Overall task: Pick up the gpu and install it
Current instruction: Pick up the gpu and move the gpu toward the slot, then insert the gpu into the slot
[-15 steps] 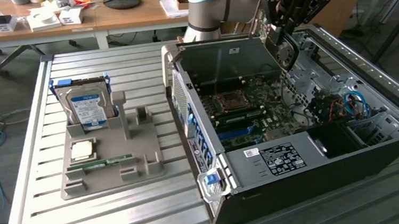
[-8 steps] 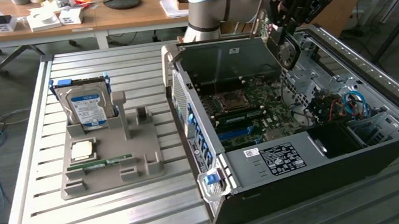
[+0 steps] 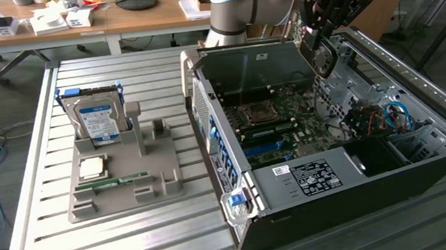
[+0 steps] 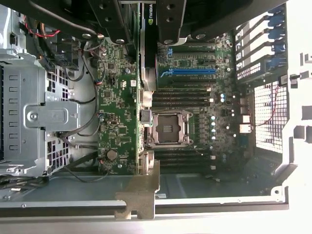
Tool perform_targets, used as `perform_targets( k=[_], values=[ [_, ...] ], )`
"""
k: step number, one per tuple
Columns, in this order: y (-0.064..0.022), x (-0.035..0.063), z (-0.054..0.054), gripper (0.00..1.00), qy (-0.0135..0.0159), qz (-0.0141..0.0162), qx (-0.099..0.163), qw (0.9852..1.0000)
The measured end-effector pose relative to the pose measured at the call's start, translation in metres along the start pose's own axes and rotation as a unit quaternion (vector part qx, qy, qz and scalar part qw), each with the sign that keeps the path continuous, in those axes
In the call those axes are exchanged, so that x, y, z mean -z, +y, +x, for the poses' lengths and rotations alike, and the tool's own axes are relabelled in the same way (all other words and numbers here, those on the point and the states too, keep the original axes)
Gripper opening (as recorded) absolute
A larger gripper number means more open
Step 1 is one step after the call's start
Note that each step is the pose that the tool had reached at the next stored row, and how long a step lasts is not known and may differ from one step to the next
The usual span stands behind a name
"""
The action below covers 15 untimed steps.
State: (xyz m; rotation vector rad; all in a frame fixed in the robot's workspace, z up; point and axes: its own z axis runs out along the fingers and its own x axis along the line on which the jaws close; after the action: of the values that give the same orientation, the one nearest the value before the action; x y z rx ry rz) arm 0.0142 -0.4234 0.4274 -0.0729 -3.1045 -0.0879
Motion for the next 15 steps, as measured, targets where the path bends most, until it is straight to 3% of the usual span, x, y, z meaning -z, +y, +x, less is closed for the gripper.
perform_targets(
  k=[15],
  values=[
    [0.0004,0.0003,-0.008,0.26,0.0,0.0,0.0,1.0]
  ],
)
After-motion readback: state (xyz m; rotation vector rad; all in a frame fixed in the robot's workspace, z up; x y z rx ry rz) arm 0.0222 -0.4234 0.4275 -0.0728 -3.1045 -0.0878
